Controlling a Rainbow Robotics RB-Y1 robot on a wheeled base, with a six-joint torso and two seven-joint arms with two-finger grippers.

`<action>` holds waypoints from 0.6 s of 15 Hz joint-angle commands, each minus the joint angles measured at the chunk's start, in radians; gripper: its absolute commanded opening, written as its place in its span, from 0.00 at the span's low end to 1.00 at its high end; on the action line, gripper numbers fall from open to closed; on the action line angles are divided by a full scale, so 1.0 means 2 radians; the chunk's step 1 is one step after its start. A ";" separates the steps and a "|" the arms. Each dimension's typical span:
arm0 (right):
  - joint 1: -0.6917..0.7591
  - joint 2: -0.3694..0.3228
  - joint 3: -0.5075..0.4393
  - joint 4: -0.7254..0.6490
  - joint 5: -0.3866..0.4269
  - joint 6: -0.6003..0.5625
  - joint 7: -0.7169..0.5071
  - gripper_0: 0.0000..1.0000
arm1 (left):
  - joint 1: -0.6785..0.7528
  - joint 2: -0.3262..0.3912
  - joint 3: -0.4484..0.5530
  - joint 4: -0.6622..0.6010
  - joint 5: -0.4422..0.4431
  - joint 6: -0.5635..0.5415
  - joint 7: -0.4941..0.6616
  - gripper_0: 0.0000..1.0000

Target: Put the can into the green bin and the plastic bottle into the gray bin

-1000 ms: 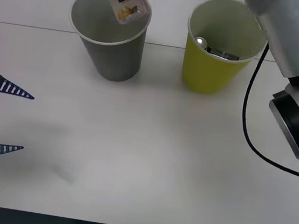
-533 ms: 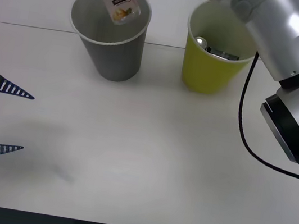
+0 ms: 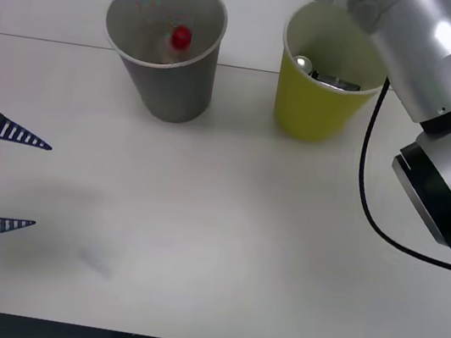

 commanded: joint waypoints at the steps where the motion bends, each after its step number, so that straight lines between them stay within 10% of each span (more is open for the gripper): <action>1: 0.001 -0.013 0.000 -0.007 -0.022 0.001 0.011 1.00 | 0.000 0.000 0.000 0.000 0.000 0.000 0.000 1.00; 9: 0.066 -0.110 0.000 -0.134 -0.117 -0.001 0.039 1.00 | 0.000 0.000 0.000 0.000 0.000 0.000 0.000 1.00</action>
